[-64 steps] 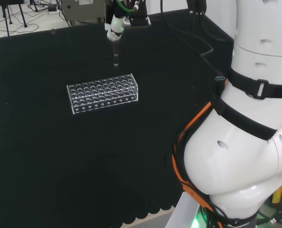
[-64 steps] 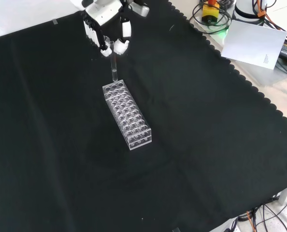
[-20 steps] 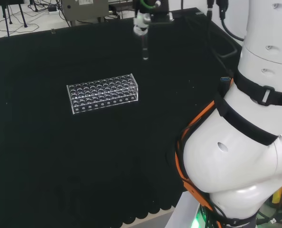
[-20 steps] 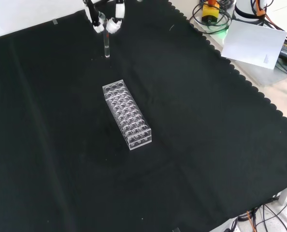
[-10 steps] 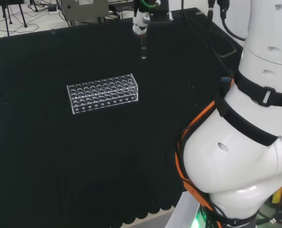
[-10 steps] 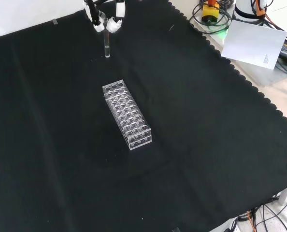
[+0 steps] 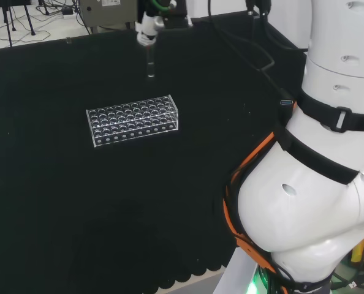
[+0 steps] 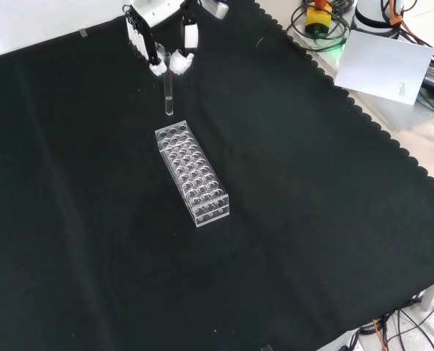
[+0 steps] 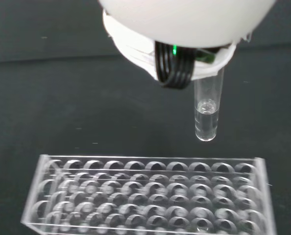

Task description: Shake the test tube.

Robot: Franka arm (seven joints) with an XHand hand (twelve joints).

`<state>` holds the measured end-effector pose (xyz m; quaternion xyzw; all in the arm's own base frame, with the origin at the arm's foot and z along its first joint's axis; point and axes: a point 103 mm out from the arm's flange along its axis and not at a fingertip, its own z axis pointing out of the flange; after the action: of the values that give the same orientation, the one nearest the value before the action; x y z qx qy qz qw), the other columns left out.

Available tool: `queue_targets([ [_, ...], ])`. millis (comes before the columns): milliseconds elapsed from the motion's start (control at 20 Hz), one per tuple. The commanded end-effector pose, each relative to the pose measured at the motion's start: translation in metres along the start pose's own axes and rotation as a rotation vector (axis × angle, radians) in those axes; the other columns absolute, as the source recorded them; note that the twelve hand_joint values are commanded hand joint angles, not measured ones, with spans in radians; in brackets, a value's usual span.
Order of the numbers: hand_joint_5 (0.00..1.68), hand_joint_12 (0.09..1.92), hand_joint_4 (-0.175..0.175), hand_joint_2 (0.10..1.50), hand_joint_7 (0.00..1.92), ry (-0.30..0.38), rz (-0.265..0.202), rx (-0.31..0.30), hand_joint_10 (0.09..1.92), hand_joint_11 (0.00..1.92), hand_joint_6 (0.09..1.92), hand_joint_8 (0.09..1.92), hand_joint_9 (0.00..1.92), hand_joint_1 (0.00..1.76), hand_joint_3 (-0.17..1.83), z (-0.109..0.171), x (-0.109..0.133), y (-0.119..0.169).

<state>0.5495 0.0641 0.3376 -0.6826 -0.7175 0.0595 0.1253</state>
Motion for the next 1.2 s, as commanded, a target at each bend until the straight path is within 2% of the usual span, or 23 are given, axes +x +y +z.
queue_targets([
  [50,1.39,0.97,-0.175,0.51,1.46,-0.001,-0.075,0.008,0.95,1.18,0.17,0.46,1.34,1.45,0.84,0.002,0.030,0.006],
  [200,1.39,0.97,-0.175,0.51,1.46,-0.009,-0.066,0.010,0.95,1.18,0.16,0.46,1.34,1.45,0.84,0.003,0.026,0.006],
  [350,1.39,0.97,-0.175,0.51,1.46,-0.022,-0.030,0.013,0.95,1.18,0.16,0.46,1.34,1.45,0.84,0.004,0.010,0.006],
  [750,1.39,0.97,-0.175,0.51,1.46,-0.059,0.141,0.013,0.95,1.18,0.16,0.46,1.34,1.45,0.84,0.000,-0.059,0.001],
  [900,1.40,0.97,-0.175,0.51,1.46,-0.068,0.190,0.008,0.95,1.18,0.15,0.46,1.34,1.45,0.84,-0.005,-0.081,-0.003],
  [1050,1.40,0.97,-0.175,0.51,1.46,-0.074,0.215,0.003,0.95,1.18,0.15,0.46,1.34,1.45,0.84,-0.009,-0.093,-0.006],
  [1200,1.40,0.97,-0.175,0.51,1.46,-0.070,0.218,-0.001,0.95,1.18,0.15,0.46,1.34,1.45,0.84,-0.010,-0.095,-0.007],
])
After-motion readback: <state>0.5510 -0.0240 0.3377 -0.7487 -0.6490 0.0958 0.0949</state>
